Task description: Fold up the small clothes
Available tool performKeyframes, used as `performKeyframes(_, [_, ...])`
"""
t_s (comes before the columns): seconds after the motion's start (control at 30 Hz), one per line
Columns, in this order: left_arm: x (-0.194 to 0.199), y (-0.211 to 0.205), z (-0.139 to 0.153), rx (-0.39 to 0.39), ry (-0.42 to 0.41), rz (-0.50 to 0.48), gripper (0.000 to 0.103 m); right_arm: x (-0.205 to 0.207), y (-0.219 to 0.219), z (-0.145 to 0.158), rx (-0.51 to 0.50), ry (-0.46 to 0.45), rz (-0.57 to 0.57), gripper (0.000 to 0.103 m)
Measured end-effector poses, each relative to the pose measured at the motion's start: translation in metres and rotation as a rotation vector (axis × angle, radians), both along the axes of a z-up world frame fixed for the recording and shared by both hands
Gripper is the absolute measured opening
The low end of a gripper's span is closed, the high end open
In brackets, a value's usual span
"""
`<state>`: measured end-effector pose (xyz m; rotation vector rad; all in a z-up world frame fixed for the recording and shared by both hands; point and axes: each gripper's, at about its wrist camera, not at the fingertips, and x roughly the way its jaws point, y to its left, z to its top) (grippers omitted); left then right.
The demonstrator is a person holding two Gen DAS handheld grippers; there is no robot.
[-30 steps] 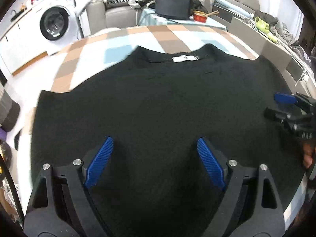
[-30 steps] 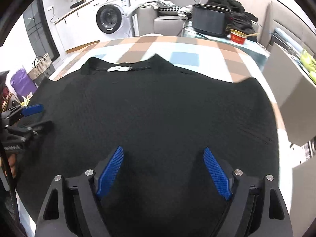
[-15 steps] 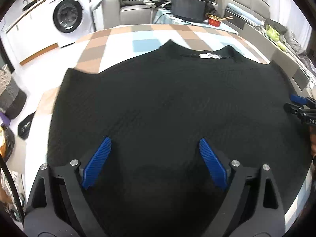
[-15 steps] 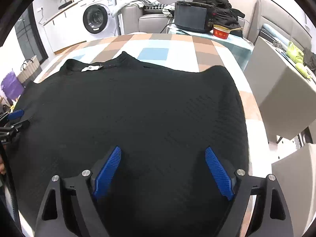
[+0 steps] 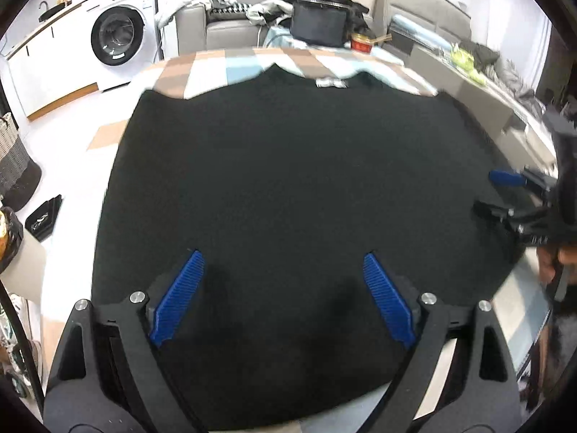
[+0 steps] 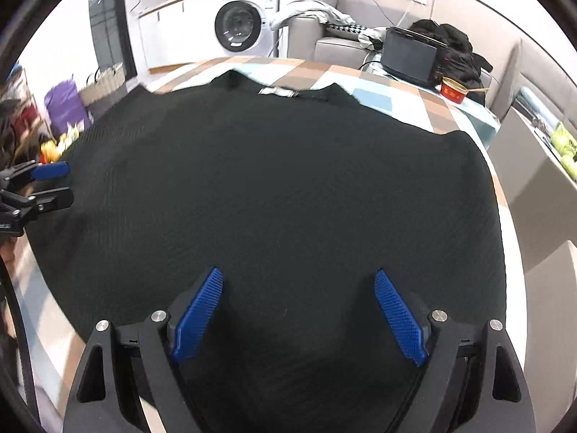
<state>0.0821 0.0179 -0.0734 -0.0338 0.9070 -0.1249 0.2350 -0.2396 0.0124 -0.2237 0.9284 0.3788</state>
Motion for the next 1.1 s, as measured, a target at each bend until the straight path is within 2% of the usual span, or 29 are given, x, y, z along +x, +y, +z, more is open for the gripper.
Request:
performKeyframes(0.07, [-0.011, 0.002, -0.006, 0.018, 0.015, 0.02, 0.089, -0.008, -0.007, -0.003, 0.005, -0.003, -0.009, 0.088])
performKeyframes(0.2, [-0.043, 0.01, -0.006, 0.052, -0.012, 0.039, 0.089, -0.022, -0.026, -0.003, 0.014, -0.009, -0.066, 0.089])
performKeyframes(0.3, [-0.067, 0.027, -0.002, -0.026, -0.009, 0.093, 0.089, -0.033, -0.037, 0.001, 0.045, -0.016, -0.141, 0.089])
performKeyframes(0.4, [-0.09, 0.043, 0.007, -0.094, -0.03, 0.163, 0.089, -0.045, -0.036, 0.01, 0.085, -0.035, -0.127, 0.089])
performKeyframes(0.5, [-0.108, 0.053, 0.013, -0.13, -0.027, 0.205, 0.089, -0.052, -0.03, 0.015, 0.114, -0.039, -0.112, 0.089])
performKeyframes(0.63, [-0.133, 0.069, 0.011, -0.247, 0.005, 0.26, 0.087, -0.058, -0.022, 0.018, 0.124, -0.04, -0.088, 0.089])
performKeyframes(0.73, [-0.139, 0.075, 0.004, -0.272, 0.012, 0.306, 0.087, -0.059, -0.017, 0.019, 0.14, -0.039, -0.076, 0.089])
performKeyframes(0.77, [-0.137, 0.075, 0.001, -0.27, 0.015, 0.311, 0.087, -0.059, -0.016, 0.02, 0.145, -0.041, -0.069, 0.089])
performKeyframes(0.83, [-0.127, 0.069, -0.006, -0.202, -0.006, 0.338, 0.087, -0.061, -0.015, 0.021, 0.146, -0.049, -0.063, 0.089])
performKeyframes(0.93, [-0.114, 0.053, -0.012, -0.064, -0.036, 0.331, 0.087, -0.061, -0.015, 0.022, 0.147, -0.051, -0.065, 0.089])
performKeyframes(0.97, [-0.109, 0.048, -0.012, -0.041, -0.034, 0.328, 0.087, -0.061, -0.016, 0.022, 0.149, -0.053, -0.07, 0.089])
performKeyframes(1.07, [-0.093, 0.047, -0.012, -0.058, -0.047, 0.356, 0.085, -0.059, -0.019, 0.021, 0.15, -0.047, -0.087, 0.089])
performKeyframes(1.1, [-0.088, 0.049, -0.011, -0.071, -0.053, 0.381, 0.078, -0.059, -0.02, 0.02, 0.152, -0.044, -0.091, 0.089])
